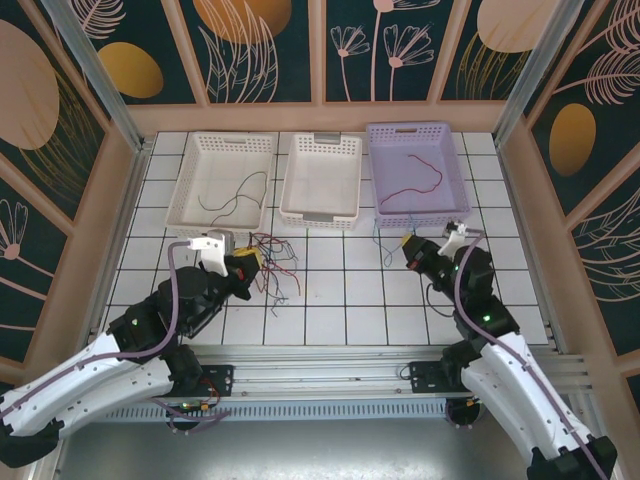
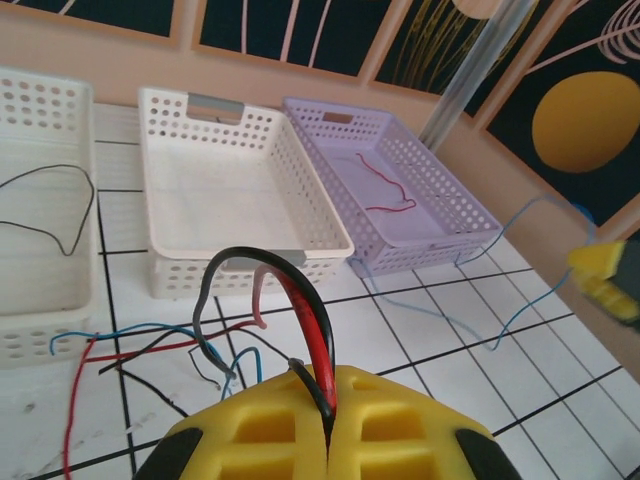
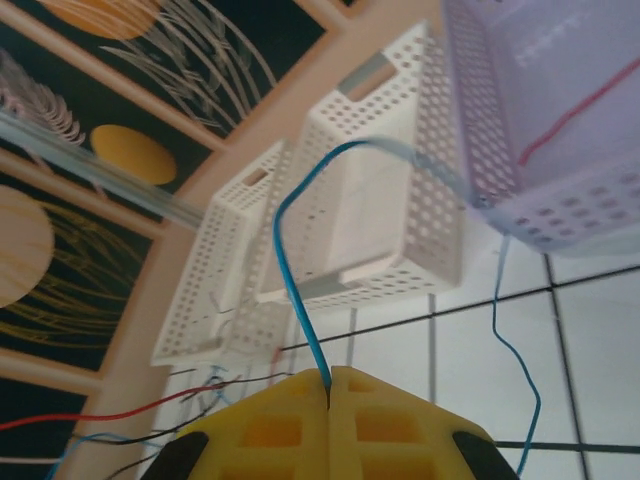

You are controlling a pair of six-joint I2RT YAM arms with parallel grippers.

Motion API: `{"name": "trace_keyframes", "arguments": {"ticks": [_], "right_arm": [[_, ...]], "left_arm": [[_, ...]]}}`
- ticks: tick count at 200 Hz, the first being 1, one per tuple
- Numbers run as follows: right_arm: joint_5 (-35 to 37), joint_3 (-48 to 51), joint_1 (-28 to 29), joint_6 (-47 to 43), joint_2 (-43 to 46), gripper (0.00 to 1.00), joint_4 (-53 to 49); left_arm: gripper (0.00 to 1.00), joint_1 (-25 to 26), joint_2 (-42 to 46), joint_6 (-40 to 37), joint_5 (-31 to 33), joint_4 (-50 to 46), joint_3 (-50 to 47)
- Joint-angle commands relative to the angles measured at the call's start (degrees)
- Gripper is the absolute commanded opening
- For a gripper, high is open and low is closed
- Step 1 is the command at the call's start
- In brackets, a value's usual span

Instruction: Untangle the cables

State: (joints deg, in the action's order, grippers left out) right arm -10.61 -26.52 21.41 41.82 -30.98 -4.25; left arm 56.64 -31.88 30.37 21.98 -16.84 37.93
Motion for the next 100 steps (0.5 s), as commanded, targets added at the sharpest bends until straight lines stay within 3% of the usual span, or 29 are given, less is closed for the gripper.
{"name": "trace_keyframes", "arguments": {"ticks": [1, 43, 100], "right_arm": [[-5.3, -10.0, -0.1, -2.9, -3.2, 0.00, -2.4], [-10.1, -29.1, 2.7, -6.8, -16.0, 0.00, -2.9], [-10.6, -51.1, 7.3, -11.0, -32.9, 0.00, -3.3]], "left_arm": [[0.00, 0.0, -0.2, -1.9, 1.9, -2.7, 2.6], [0.00, 0.0, -0.2, -1.8, 2.2, -0.6, 0.5], [0.00, 0.0, 0.0, -1.6, 0.4, 1.8, -1.1]]}}
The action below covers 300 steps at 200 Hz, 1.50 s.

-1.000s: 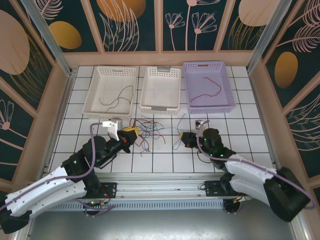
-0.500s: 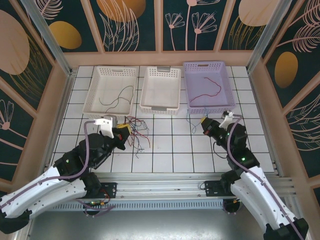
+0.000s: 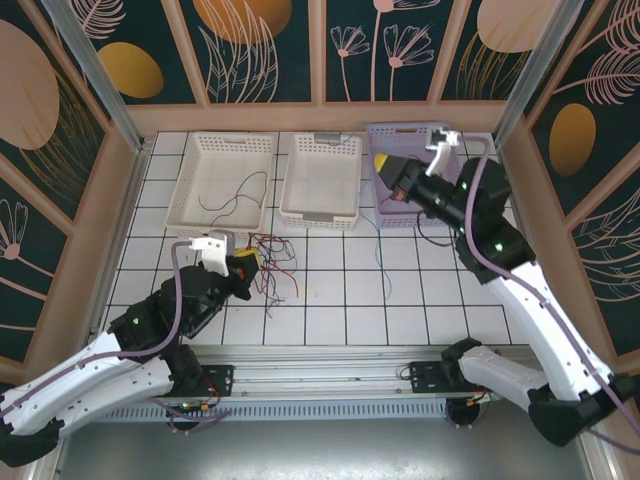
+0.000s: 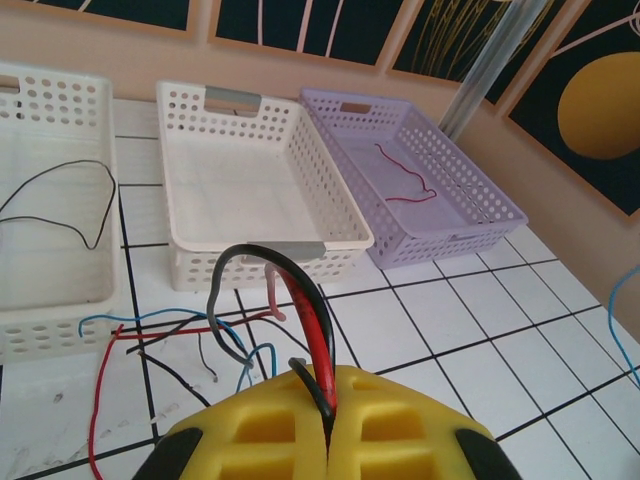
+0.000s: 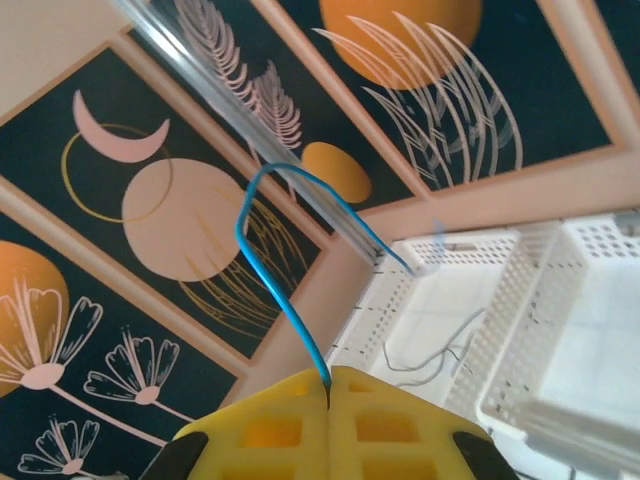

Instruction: Untangle the cables

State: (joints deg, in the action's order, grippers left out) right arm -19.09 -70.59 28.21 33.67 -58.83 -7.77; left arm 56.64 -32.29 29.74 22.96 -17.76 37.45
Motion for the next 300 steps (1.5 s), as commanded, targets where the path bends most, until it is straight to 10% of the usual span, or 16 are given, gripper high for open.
{"name": "trace_keyframes", "arguments": {"ticks": [1, 75, 249, 300], "right_arm": [[-2.2, -7.5, 0.5, -2.9, -5.4, 0.00, 0.3], [-4.4, -22.8, -1.2, -9.1, -27.3, 0.00, 2.5], [-0.3, -10.5, -3.6, -10.7, -53.5, 0.00, 11.3], [-0.4, -7.3, -2.7, -11.7, -44.0, 0.38, 12.3]], "left_arm": [[0.00, 0.0, 0.5, -0.9, -0.5, 2.7, -0.6], [0.00, 0.0, 0.9, -0.9, -1.6, 3.7, -1.3], [0.00, -0.1, 1.6, -0.3, -4.0, 4.3, -1.9], [0.00, -0.1, 0.7, 0.0, -5.5, 6.0, -2.6]]}}
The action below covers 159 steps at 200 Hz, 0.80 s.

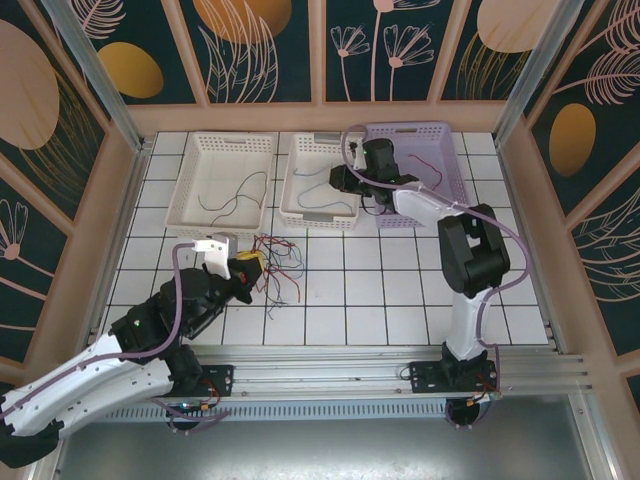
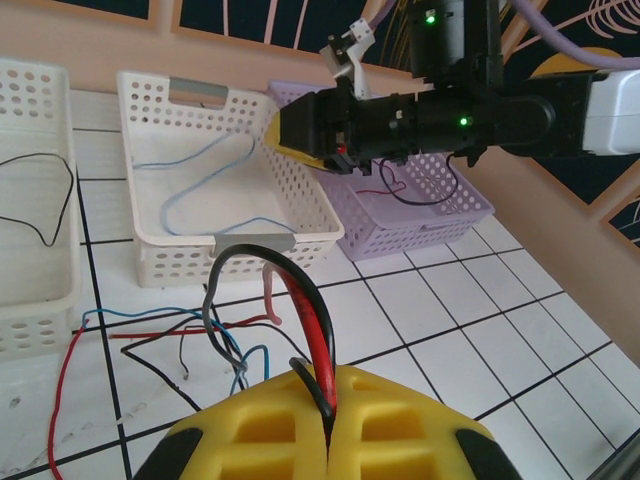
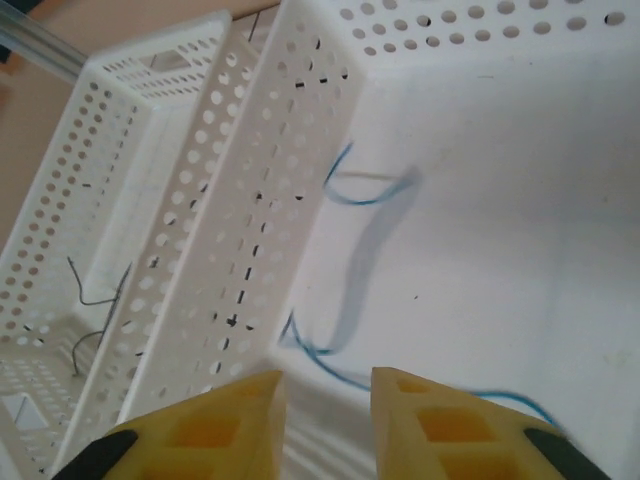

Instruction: Untangle the cables

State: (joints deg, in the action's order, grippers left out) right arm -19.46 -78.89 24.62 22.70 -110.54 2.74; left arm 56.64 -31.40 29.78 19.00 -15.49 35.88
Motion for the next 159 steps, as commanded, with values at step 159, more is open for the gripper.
{"name": "trace_keyframes", "arguments": {"ticks": [159], "right_arm": [[-8.5, 42.8, 25.7, -2.7, 53.2, 0.54, 12.7]], "left_arm": [[0.00, -0.1, 2.0, -1.8, -21.2, 20.6, -7.6]]}}
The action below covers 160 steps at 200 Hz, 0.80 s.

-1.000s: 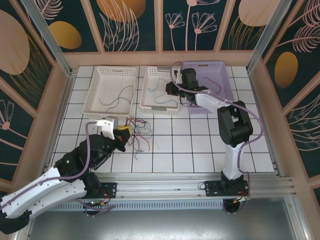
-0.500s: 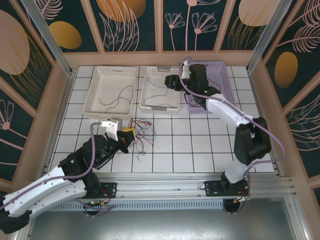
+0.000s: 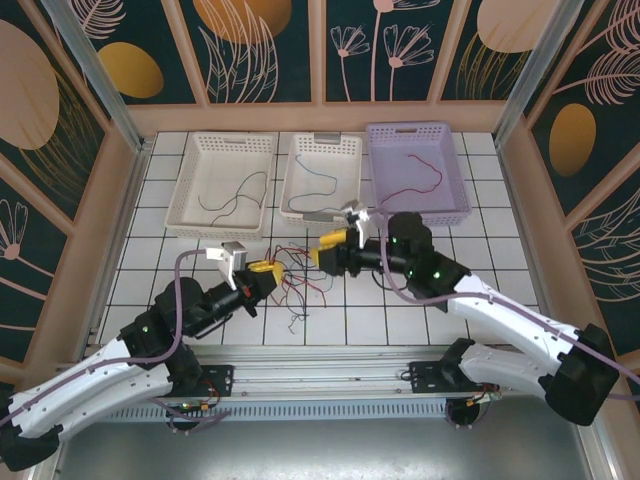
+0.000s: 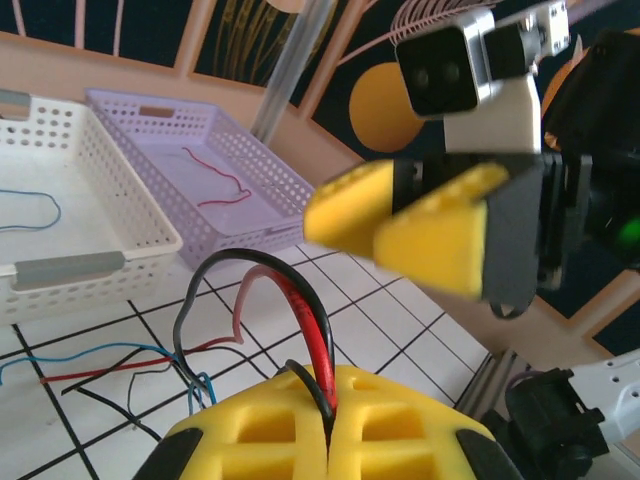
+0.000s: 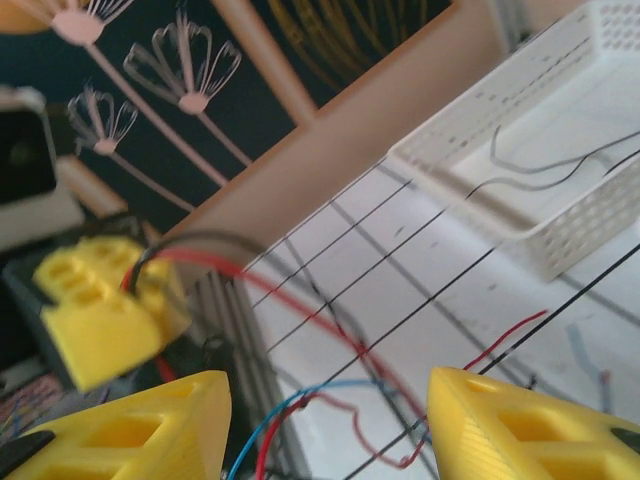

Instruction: Untangle the cables

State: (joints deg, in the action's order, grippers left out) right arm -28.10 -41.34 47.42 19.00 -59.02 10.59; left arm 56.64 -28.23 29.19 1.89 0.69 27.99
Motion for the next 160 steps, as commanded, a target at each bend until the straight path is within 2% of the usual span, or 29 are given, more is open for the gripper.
{"name": "trace_keyframes", "arguments": {"ticks": [1, 45, 109, 160], "right_arm": [[0.3, 5.5, 3.0, 1.1, 1.7, 0.54, 4.9], [2.1, 11.2, 5.0, 3.4, 0.9, 0.50, 10.8], [10.5, 11.5, 5.3, 1.9, -3.0, 0.46, 12.0], [10.2, 11.5, 5.3, 1.2, -6.3, 0.42, 13.2]], "left_arm": [[0.00, -0.1, -1.3, -1.2, -4.2, 4.6, 0.4], [0.00, 0.0, -5.0, -2.0, -6.2, 5.4, 2.2], [0.00, -0.1, -9.0, -1.9, -10.2, 6.7, 3.7], [0.00, -0.1, -9.3, -1.6, -10.5, 6.5, 3.7]]}}
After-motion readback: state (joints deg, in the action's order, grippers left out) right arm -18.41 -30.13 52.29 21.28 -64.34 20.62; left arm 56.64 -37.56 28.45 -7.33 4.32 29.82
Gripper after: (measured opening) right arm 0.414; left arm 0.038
